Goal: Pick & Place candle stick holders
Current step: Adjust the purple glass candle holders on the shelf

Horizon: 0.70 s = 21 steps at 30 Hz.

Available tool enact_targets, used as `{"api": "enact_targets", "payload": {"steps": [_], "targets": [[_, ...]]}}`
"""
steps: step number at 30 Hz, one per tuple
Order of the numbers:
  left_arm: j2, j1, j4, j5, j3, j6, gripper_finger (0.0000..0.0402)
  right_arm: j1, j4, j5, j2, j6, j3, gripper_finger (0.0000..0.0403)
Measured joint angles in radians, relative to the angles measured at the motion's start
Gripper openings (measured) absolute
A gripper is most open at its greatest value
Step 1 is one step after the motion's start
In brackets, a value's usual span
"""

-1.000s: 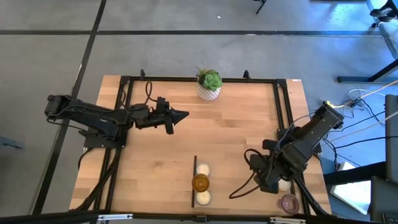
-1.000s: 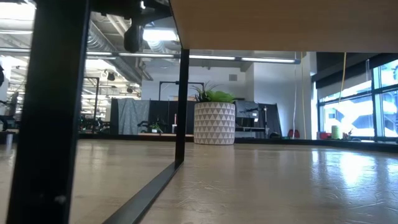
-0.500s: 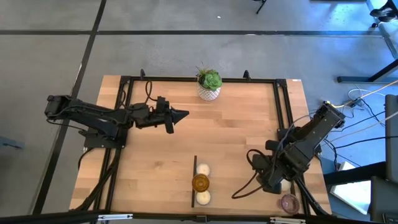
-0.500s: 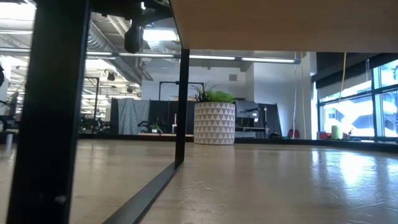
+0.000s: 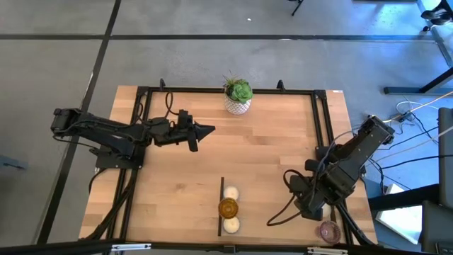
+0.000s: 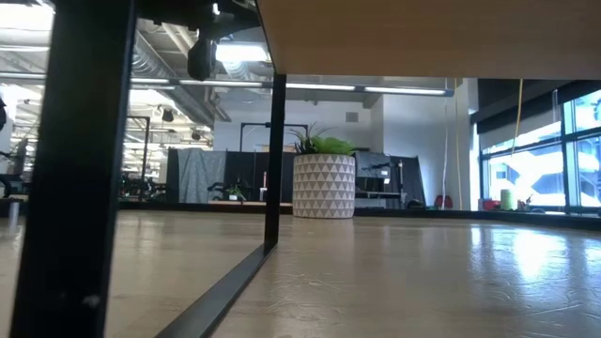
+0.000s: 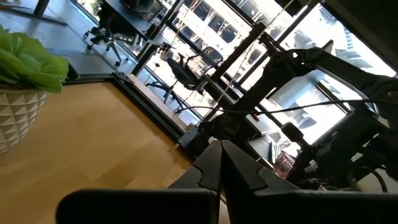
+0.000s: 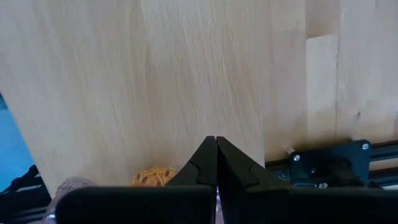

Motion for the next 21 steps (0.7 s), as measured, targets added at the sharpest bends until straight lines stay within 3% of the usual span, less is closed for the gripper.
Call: {"api": "enact_targets", "payload": {"steps": [21], "targets": [[0.0, 0.0, 0.0, -0.024, 0.0, 0.0, 0.0003, 0.019, -0.001, -0.013, -0.027, 0.022, -0.035, 0.0]]}}
